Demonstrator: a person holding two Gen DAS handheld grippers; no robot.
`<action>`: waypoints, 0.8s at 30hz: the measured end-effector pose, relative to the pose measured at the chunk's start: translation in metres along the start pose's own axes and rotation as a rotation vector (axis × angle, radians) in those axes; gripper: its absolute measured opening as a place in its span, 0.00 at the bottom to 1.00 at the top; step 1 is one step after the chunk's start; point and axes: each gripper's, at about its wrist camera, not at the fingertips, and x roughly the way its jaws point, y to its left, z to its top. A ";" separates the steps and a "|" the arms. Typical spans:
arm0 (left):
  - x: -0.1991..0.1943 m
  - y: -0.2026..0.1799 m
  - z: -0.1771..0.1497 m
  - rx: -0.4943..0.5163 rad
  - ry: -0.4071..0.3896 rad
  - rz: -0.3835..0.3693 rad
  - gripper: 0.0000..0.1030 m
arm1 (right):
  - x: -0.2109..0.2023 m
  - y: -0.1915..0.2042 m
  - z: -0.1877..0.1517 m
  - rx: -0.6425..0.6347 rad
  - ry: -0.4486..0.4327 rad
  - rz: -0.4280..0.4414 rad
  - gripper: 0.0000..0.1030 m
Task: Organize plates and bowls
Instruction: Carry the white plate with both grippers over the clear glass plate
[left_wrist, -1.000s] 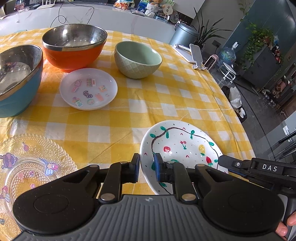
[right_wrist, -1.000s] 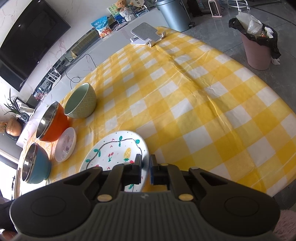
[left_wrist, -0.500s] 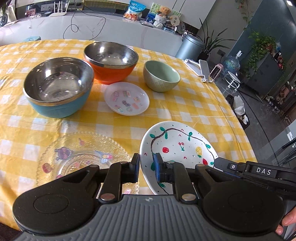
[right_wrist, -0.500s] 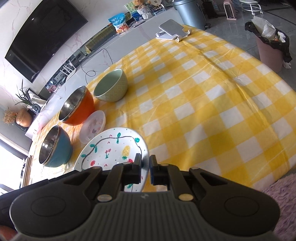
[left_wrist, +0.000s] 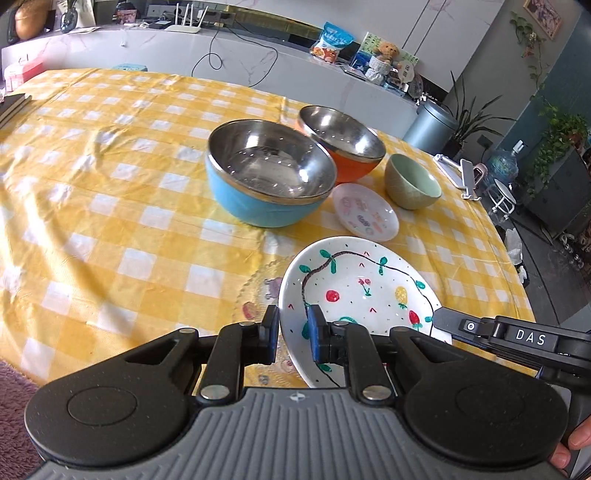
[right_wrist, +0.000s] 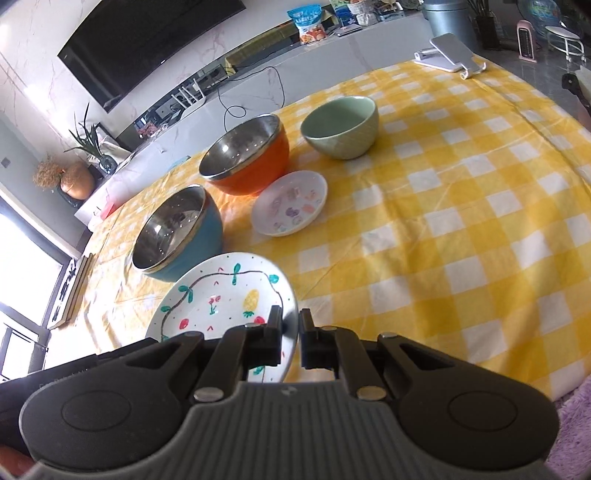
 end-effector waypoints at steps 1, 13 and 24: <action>0.002 0.004 -0.001 -0.007 0.002 0.004 0.17 | 0.004 0.004 -0.002 -0.012 0.003 -0.005 0.06; 0.015 0.016 -0.012 0.019 0.009 0.036 0.18 | 0.025 0.026 -0.014 -0.109 0.000 -0.097 0.07; 0.018 0.007 -0.014 0.100 -0.005 0.098 0.18 | 0.031 0.038 -0.023 -0.199 -0.027 -0.149 0.08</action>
